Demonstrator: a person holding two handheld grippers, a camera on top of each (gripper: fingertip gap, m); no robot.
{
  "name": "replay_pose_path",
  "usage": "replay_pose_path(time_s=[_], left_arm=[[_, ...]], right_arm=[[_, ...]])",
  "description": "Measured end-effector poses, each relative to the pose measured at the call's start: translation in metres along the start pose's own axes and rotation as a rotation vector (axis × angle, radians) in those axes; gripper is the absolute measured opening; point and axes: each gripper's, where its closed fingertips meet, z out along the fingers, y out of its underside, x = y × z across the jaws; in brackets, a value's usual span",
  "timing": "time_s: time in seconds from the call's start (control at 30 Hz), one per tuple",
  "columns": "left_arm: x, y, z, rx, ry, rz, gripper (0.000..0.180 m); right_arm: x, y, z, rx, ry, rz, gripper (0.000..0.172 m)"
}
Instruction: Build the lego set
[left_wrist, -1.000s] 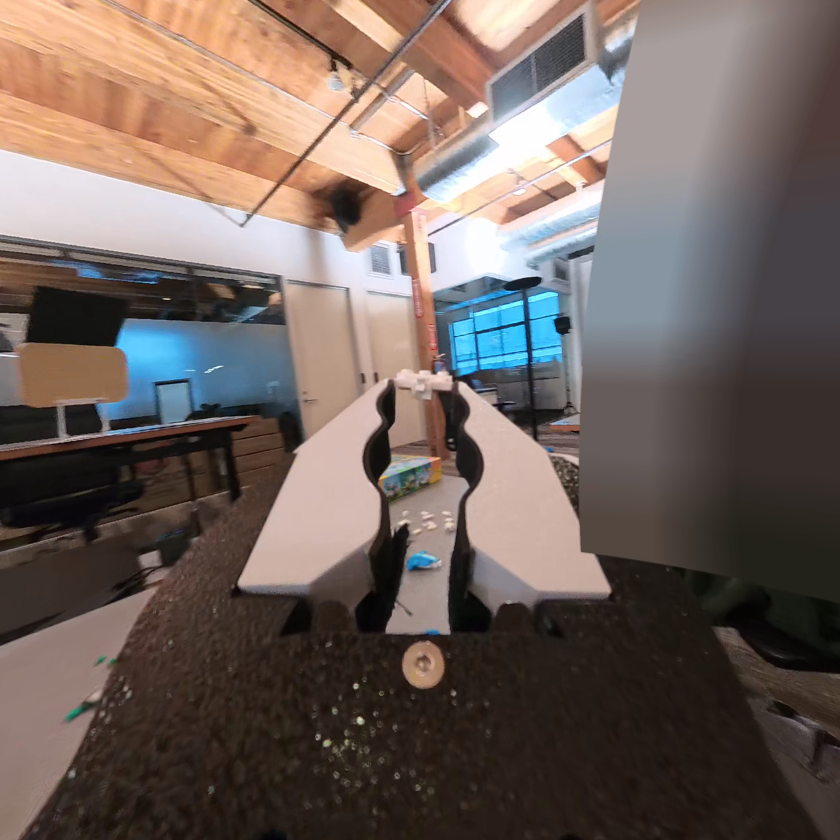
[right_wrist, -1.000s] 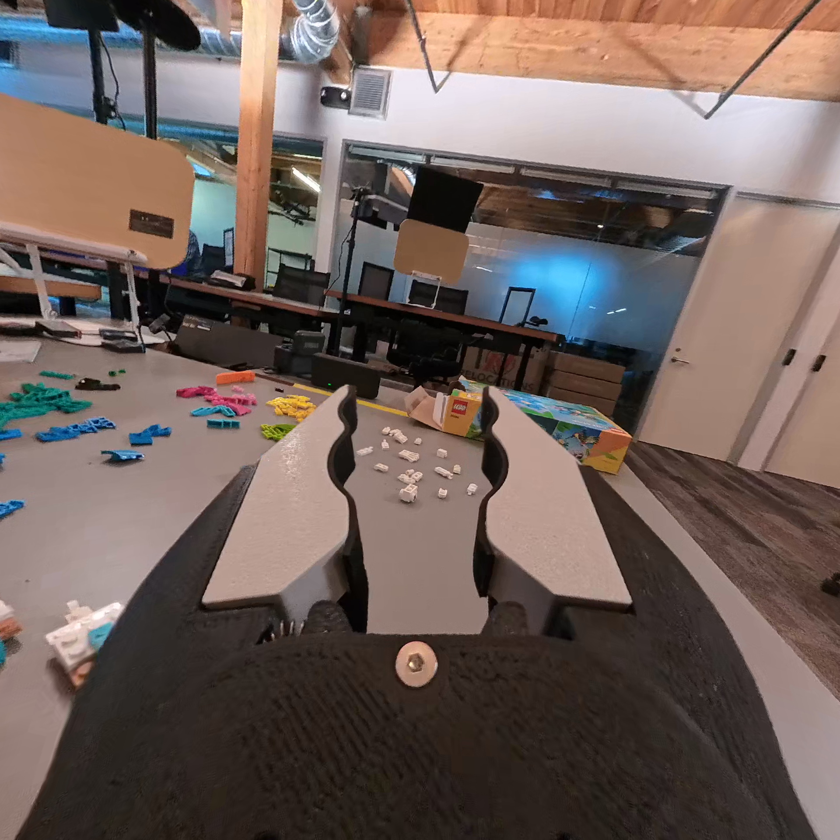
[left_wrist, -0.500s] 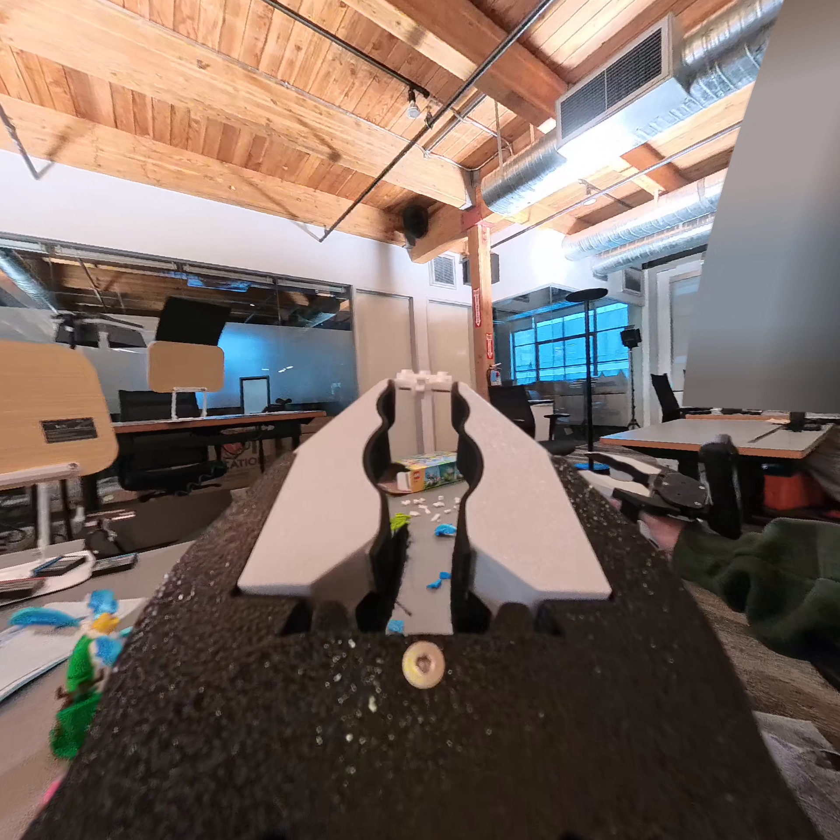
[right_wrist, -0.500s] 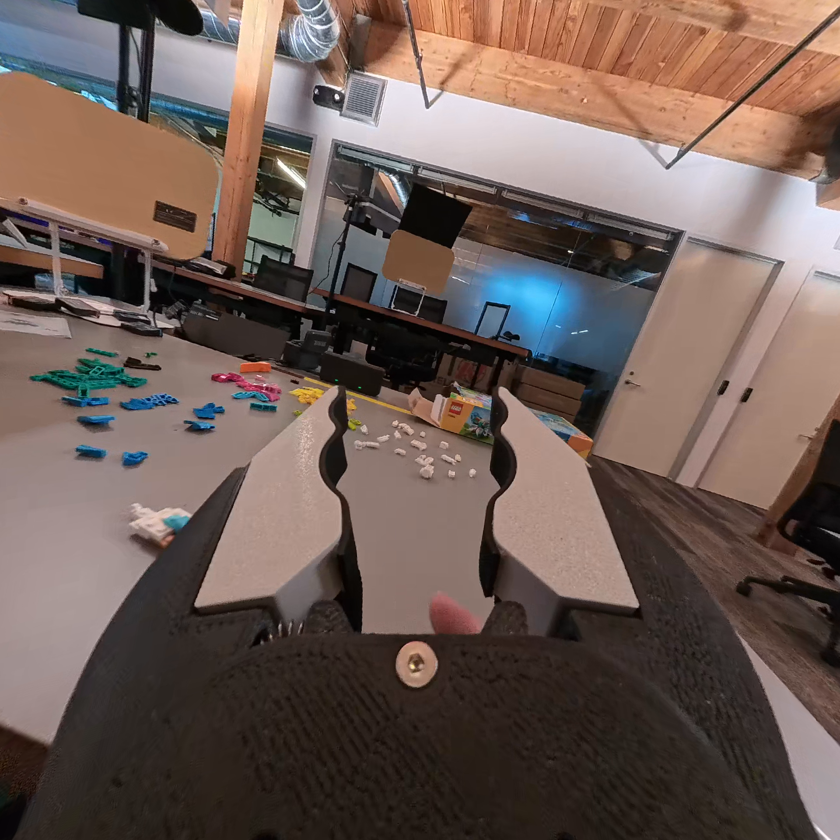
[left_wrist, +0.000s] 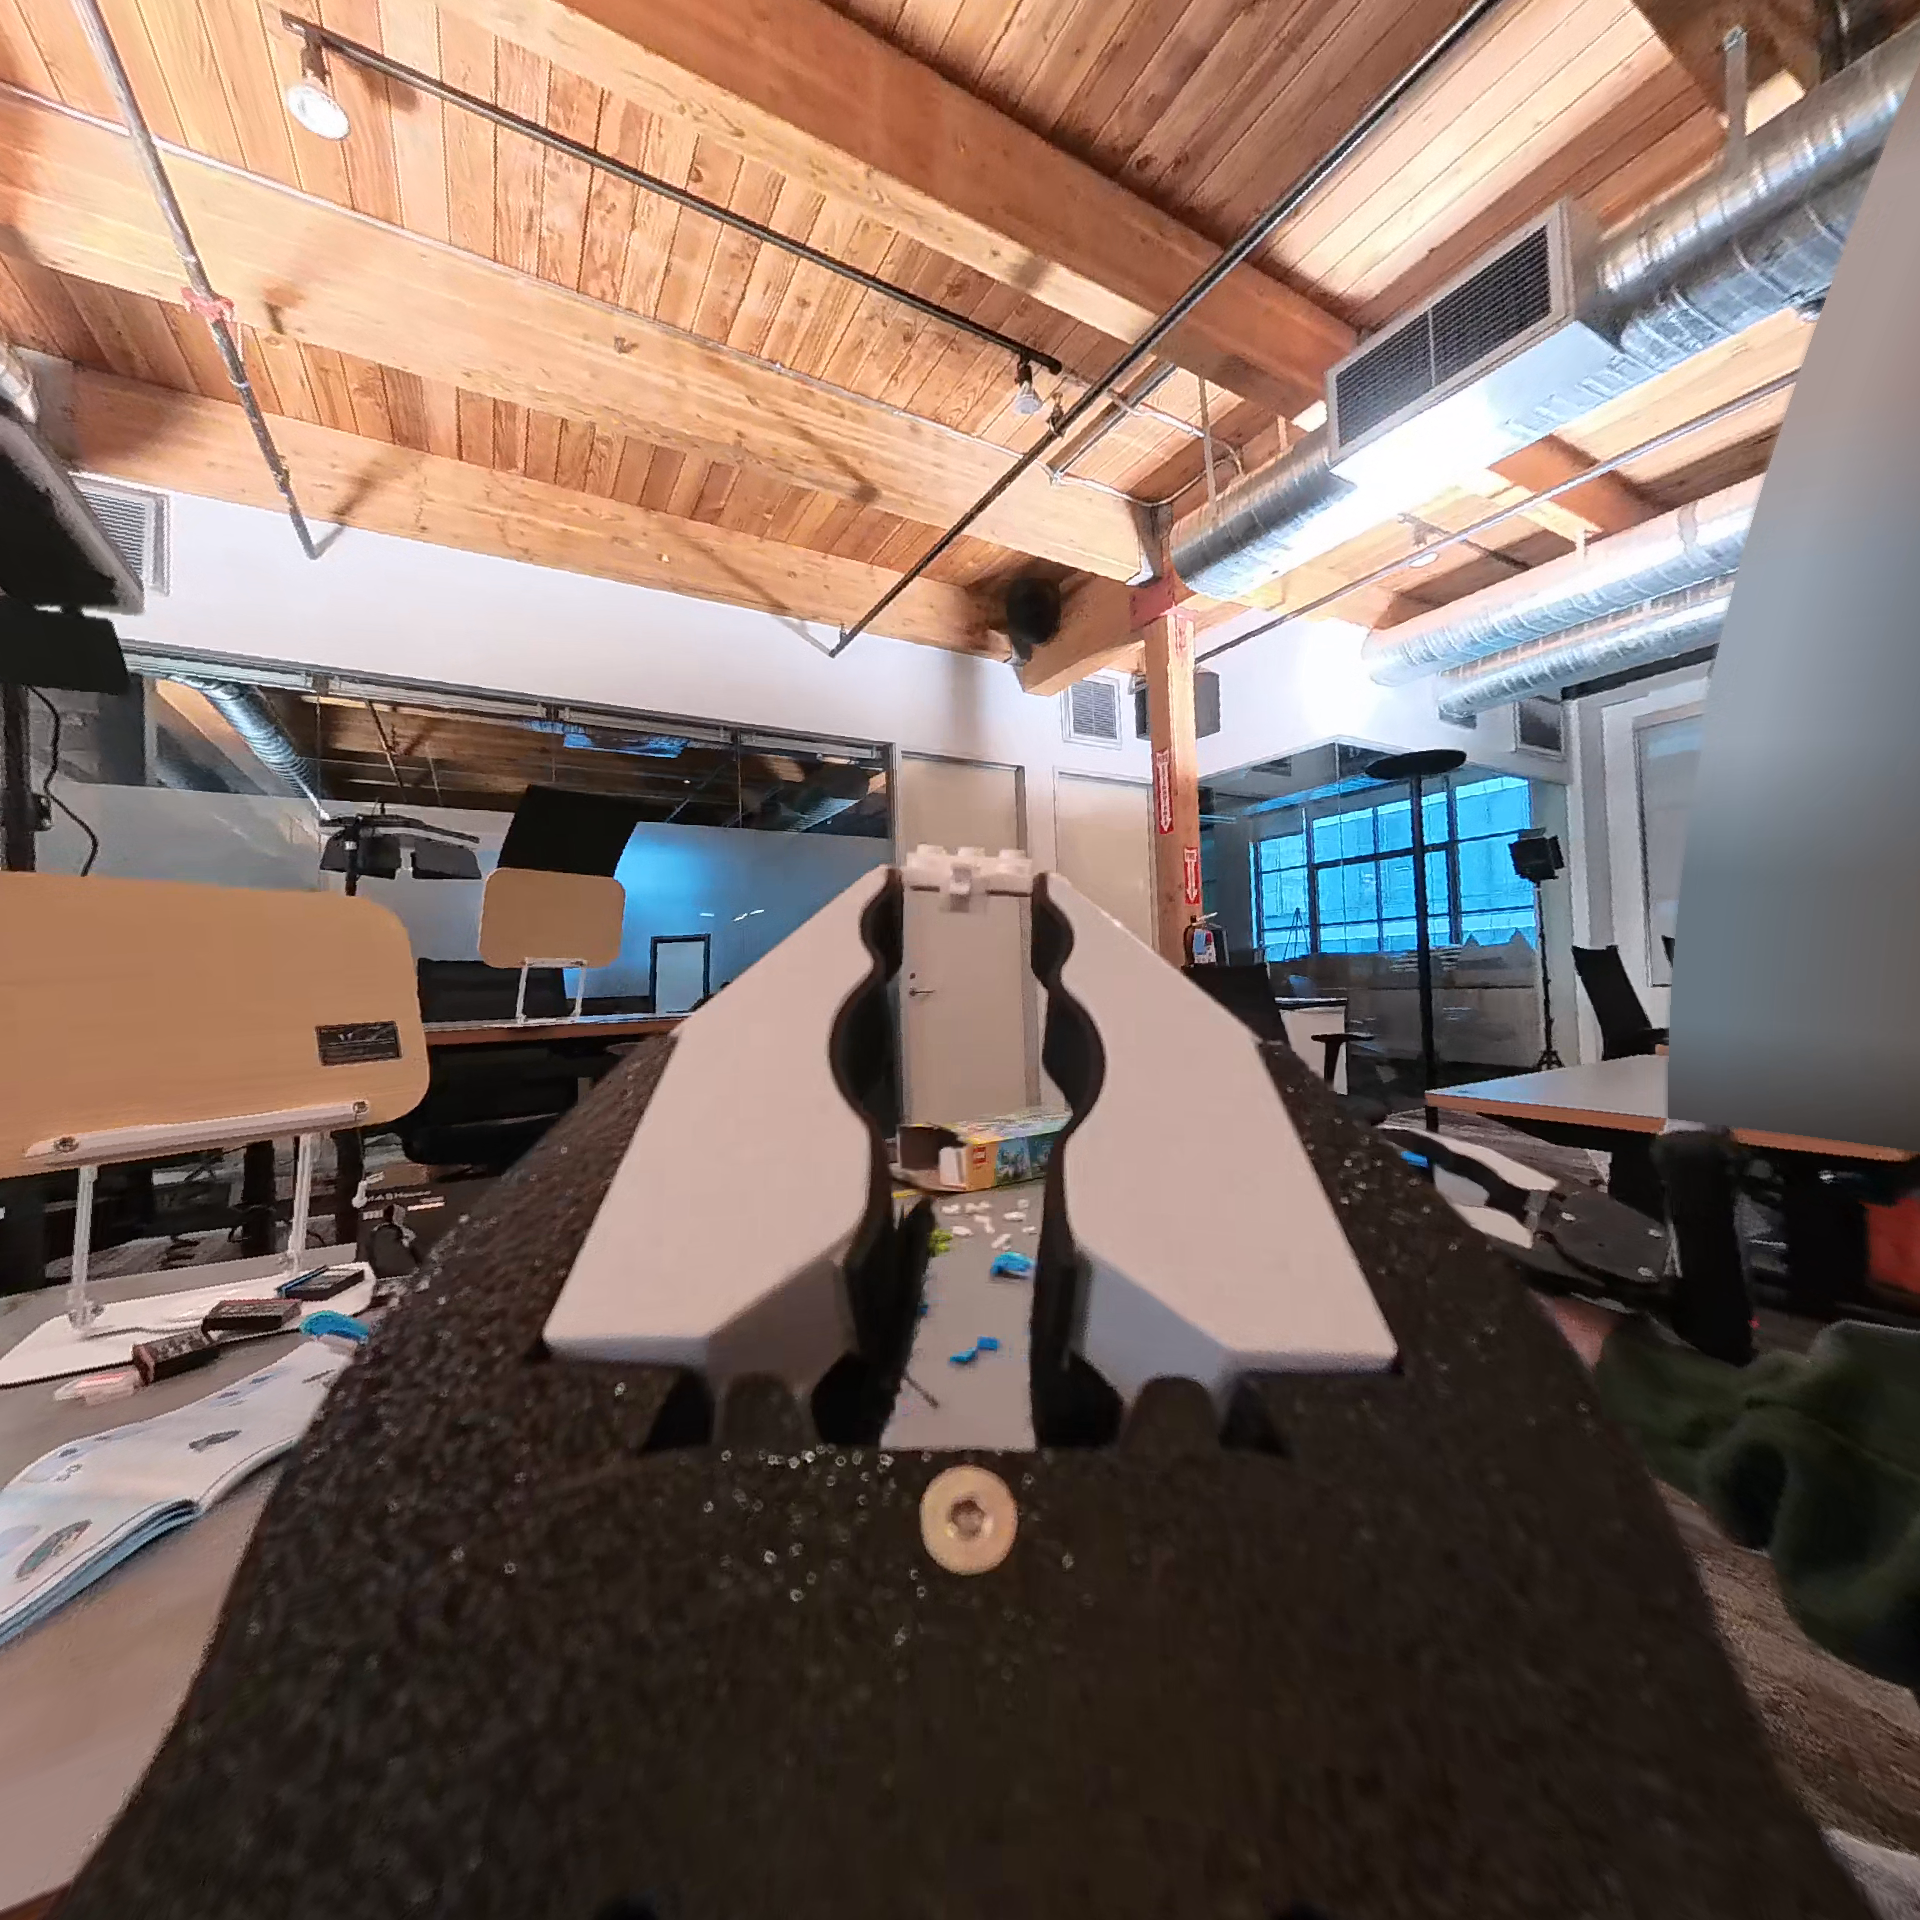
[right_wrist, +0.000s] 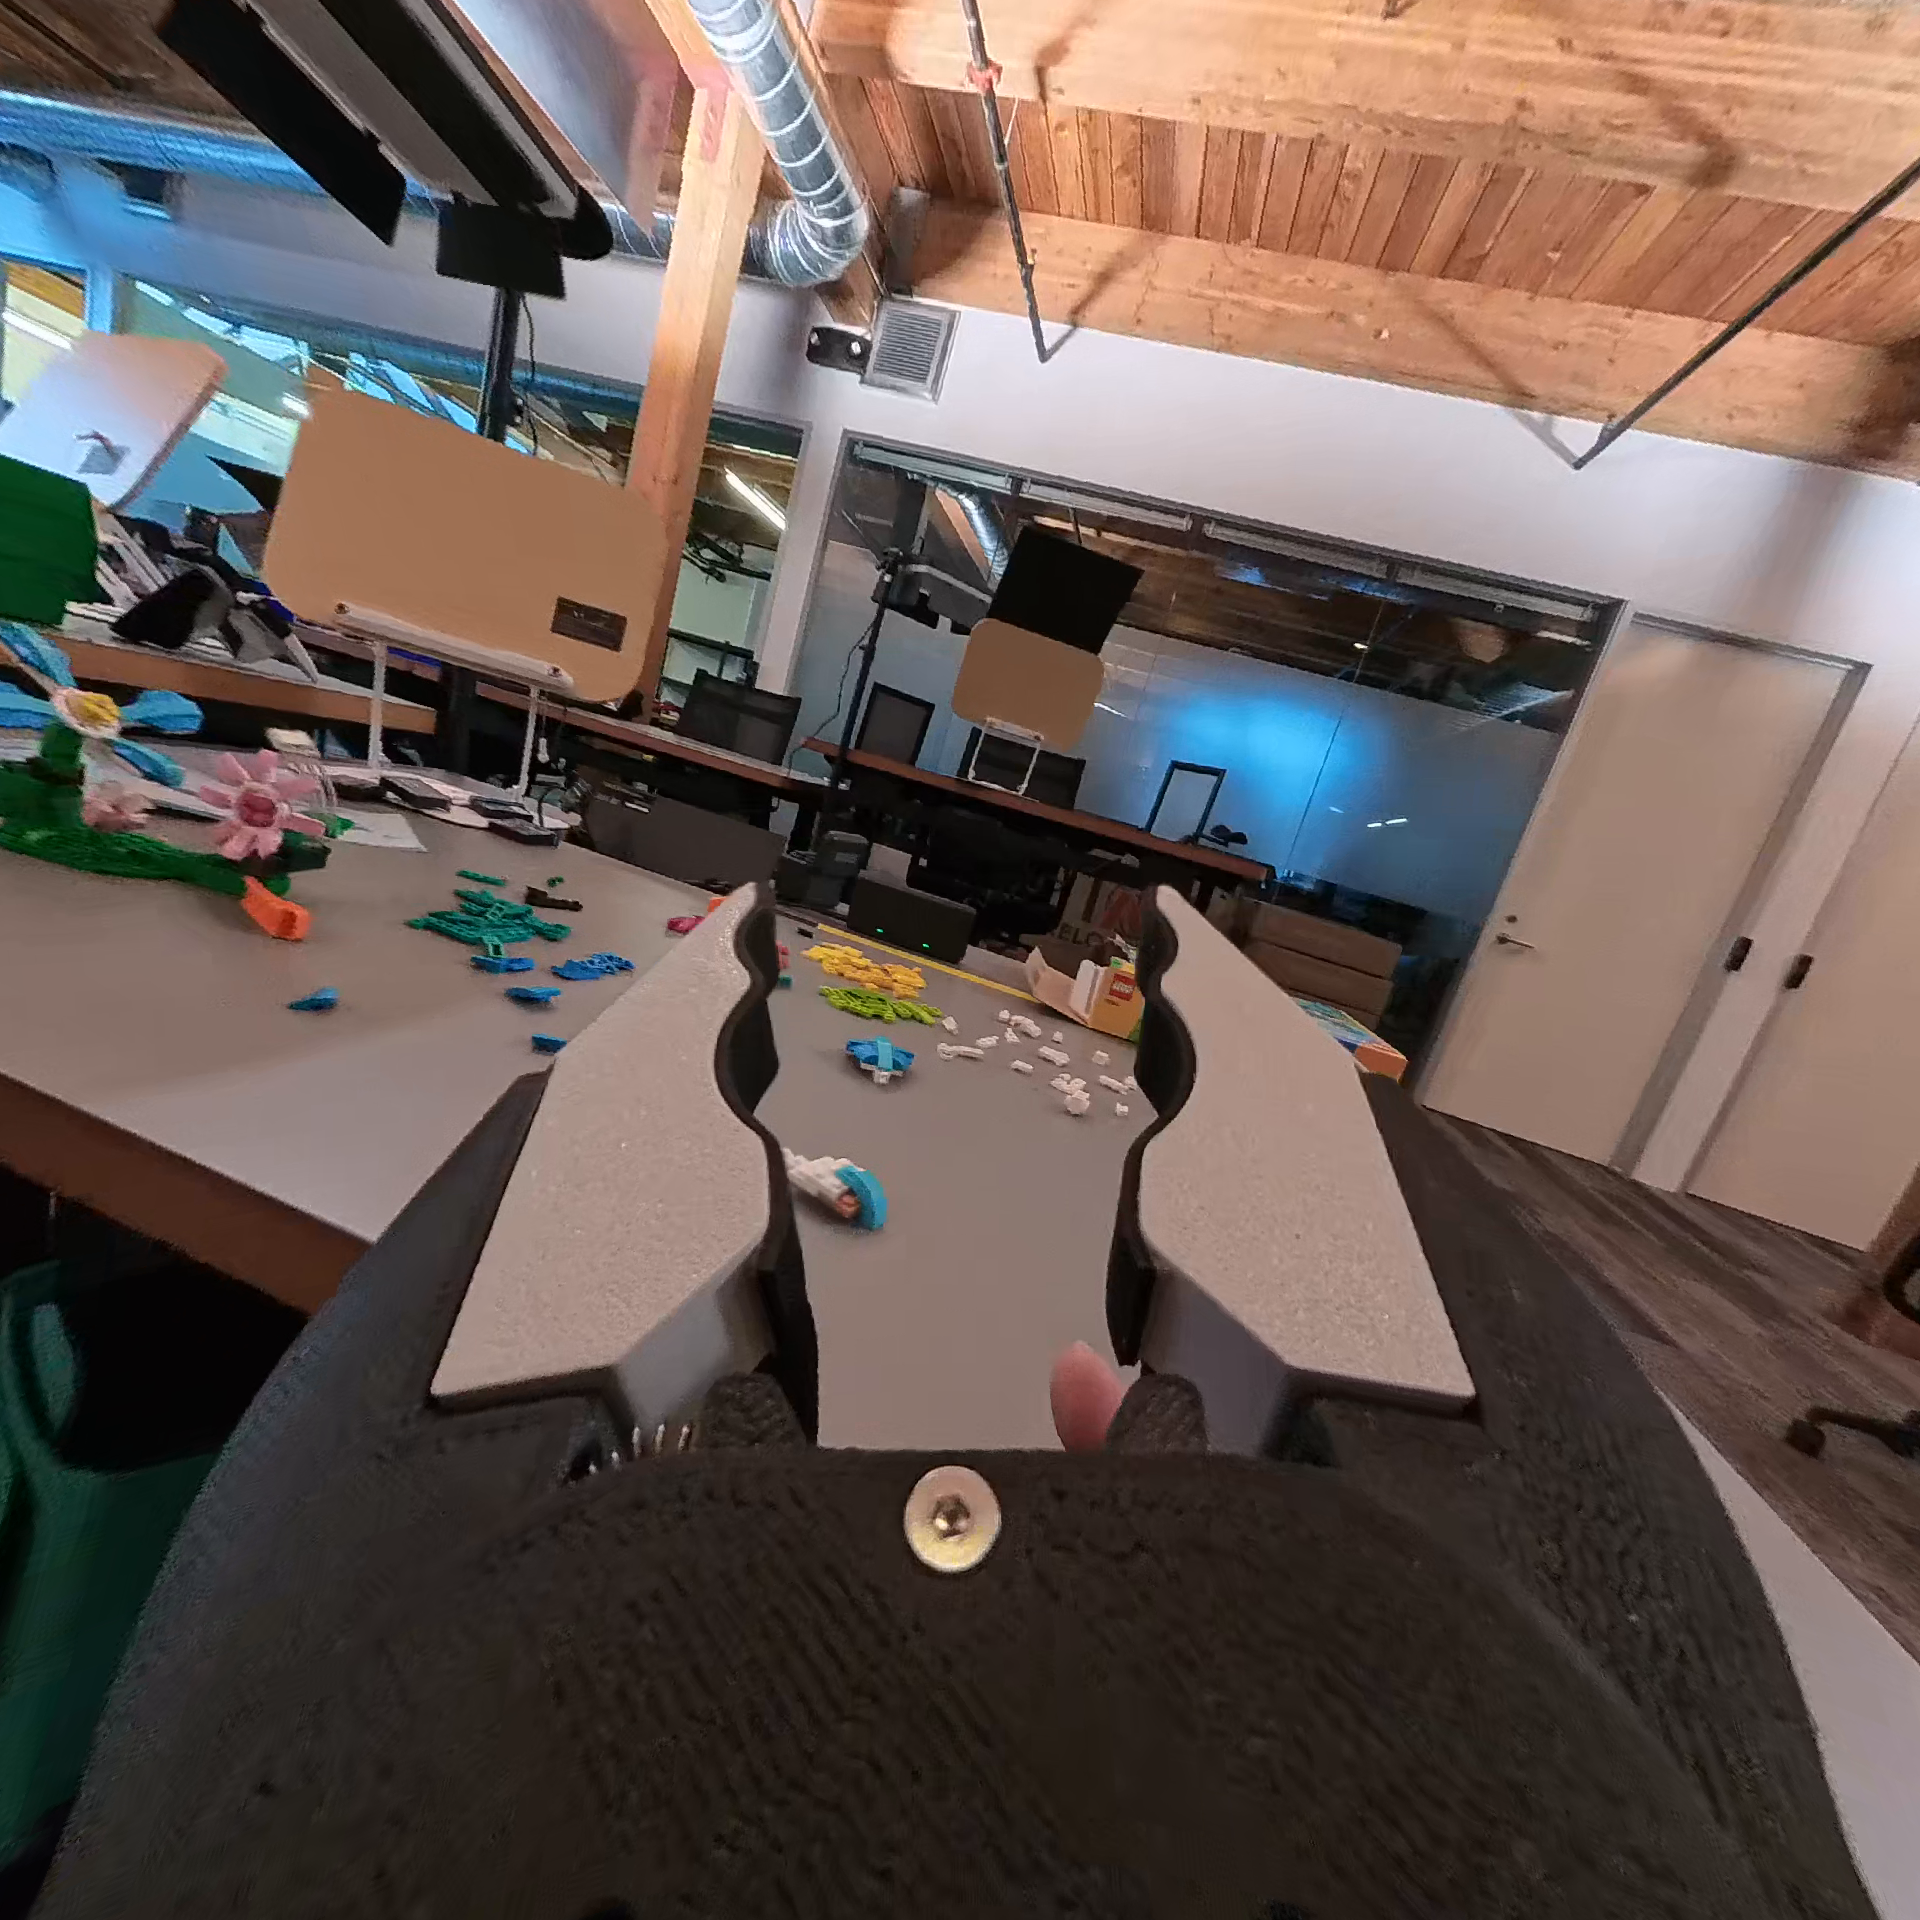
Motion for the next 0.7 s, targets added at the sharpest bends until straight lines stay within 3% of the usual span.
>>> replay_pose_path(time_s=[0.37, 0.6, 0.7], left_arm=[[0.020, -0.025, -0.041, 0.029, -0.059, -0.007, 0.023], [0.003, 0.005, -0.045, 0.004, -0.087, -0.059, 0.023], [-0.014, 0.021, -0.056, -0.003, -0.139, -0.065, 0.022]], right_arm=[[-0.017, -0.003, -0.008, -0.015, -0.036, -0.060, 0.072], [-0.047, -0.017, -0.028, -0.006, -0.144, -0.219, 0.072], [-0.080, -0.021, -0.035, -0.010, -0.268, -0.269, 0.070]])
